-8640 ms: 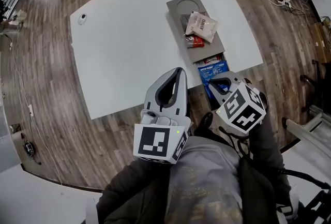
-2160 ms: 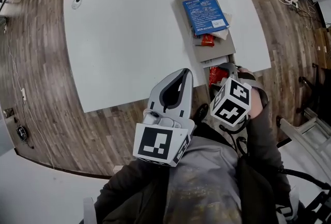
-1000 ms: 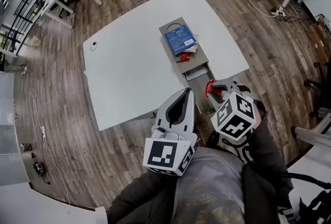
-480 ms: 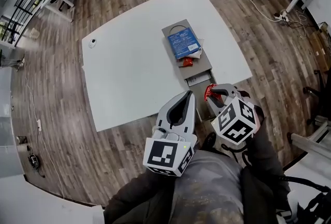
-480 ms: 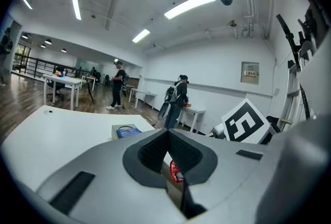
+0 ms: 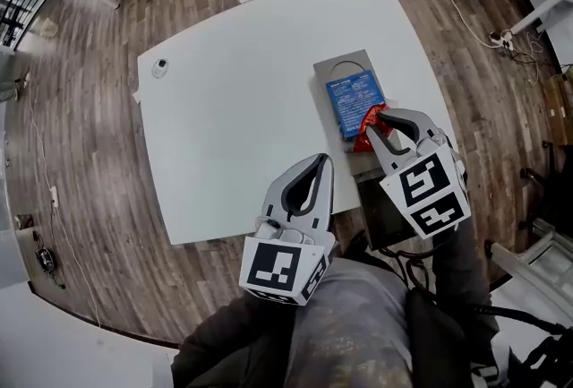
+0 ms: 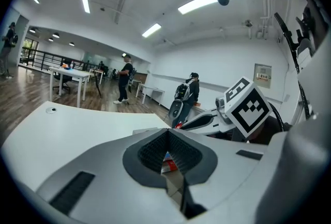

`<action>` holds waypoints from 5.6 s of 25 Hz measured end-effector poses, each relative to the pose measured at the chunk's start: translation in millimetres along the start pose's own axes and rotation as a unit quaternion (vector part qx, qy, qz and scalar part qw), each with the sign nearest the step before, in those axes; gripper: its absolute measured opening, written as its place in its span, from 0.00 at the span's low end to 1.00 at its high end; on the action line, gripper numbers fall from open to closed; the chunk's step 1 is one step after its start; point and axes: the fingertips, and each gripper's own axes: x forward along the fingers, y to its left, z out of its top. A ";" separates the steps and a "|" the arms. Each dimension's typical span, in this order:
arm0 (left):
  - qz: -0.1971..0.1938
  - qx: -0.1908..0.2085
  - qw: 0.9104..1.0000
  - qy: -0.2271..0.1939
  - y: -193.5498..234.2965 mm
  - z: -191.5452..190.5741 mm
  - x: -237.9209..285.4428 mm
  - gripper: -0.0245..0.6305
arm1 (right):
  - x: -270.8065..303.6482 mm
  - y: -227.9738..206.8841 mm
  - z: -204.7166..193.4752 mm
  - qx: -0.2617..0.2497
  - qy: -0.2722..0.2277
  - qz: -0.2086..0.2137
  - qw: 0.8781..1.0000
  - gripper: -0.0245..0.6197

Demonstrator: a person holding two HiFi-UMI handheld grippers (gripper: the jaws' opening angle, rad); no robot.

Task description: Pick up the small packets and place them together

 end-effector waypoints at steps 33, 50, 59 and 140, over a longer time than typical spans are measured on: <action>-0.034 0.014 0.999 0.022 -61.8 -35.9 -30.6 0.04 | -52.6 9.8 -83.0 0.016 0.025 -0.081 0.996 0.27; 0.006 0.012 1.000 0.014 -44.9 -43.8 -58.6 0.04 | 18.3 81.1 -127.9 -0.041 0.131 -0.014 0.990 0.05; 0.011 -0.012 0.999 0.030 -13.1 -52.0 -47.3 0.04 | 45.1 82.4 -139.3 -0.101 0.197 -0.030 0.975 0.05; -0.009 -0.020 1.000 0.011 -30.7 -45.6 -45.9 0.04 | 14.4 119.5 -175.1 -0.169 0.232 0.142 0.947 0.43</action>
